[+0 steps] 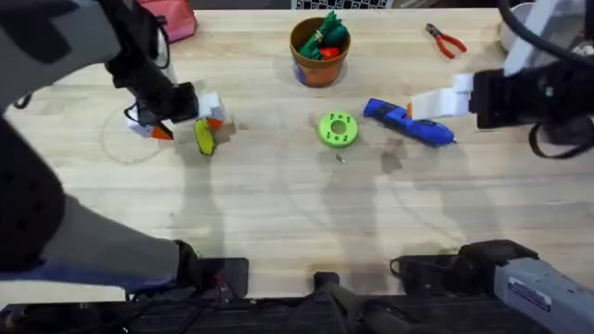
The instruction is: Pick up the gripper from the table and insert it into the empty holder that is missing its gripper. Then pick up a screw, insert it into the mounting hole, and use the screwdriver to tighten it. Finally, clean up the table by picking up the vegetable and placing it into the bucket.
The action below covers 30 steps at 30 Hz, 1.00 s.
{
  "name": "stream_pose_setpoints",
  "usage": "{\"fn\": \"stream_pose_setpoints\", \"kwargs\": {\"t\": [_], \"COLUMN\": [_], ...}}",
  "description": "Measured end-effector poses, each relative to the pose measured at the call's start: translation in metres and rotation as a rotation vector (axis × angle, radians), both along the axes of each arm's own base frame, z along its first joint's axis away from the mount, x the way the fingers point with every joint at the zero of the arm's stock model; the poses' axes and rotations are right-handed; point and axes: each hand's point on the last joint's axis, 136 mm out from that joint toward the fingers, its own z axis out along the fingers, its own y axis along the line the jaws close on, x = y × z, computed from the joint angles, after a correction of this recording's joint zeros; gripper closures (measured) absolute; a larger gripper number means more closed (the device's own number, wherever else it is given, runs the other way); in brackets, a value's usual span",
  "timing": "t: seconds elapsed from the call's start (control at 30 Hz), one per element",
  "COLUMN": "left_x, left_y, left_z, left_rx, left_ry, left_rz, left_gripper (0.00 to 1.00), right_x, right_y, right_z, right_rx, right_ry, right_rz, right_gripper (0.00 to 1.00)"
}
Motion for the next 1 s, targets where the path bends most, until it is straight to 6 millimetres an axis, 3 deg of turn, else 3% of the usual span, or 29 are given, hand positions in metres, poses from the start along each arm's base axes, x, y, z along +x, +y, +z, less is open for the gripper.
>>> {"fn": "stream_pose_setpoints", "kwargs": {"t": [0.2, 0.23, 0.27, 0.3, 0.33, 0.37, 0.8, 0.87, 1.0], "left_x": [0.001, 0.001, 0.001, 0.003, 0.005, 0.007, 0.009, 0.02, 0.069], "left_y": [-0.015, -0.017, -0.018, -0.017, -0.017, -0.016, -0.018, -0.02, -0.037], "left_z": [-0.012, -0.012, -0.013, -0.016, -0.015, -0.014, -0.008, 0.004, 0.049], "left_rx": [-0.007, -0.012, -0.015, -0.021, -0.022, -0.023, -0.035, -0.045, -0.06], "left_ry": [0.034, 0.035, 0.035, 0.037, 0.033, 0.027, 0.061, 0.032, -0.139], "left_rz": [-0.033, -0.024, -0.018, 0.0, 0.007, 0.009, 0.017, 0.009, -0.066], "left_gripper": [0.069, 0.152, 0.281, 0.744, 0.881, 0.957, 0.965, 0.965, 0.965], "right_x": [-0.009, -0.009, -0.009, -0.007, -0.006, -0.006, -0.004, -0.003, -0.002], "right_y": [-0.013, -0.015, -0.016, -0.018, -0.019, -0.019, -0.019, -0.019, -0.019], "right_z": [-0.008, -0.008, -0.008, -0.007, -0.007, -0.007, -0.005, -0.005, -0.005], "right_rx": [0.0, 0.0, 0.0, 0.001, 0.001, 0.001, 0.002, 0.003, 0.003], "right_ry": [0.003, 0.004, 0.002, -0.005, -0.007, -0.008, -0.018, -0.022, -0.025], "right_rz": [-0.05, -0.058, -0.064, -0.075, -0.076, -0.076, -0.079, -0.079, -0.079], "right_gripper": [0.009, 0.009, 0.009, 0.008, 0.008, 0.008, 0.008, 0.008, 0.008]}}
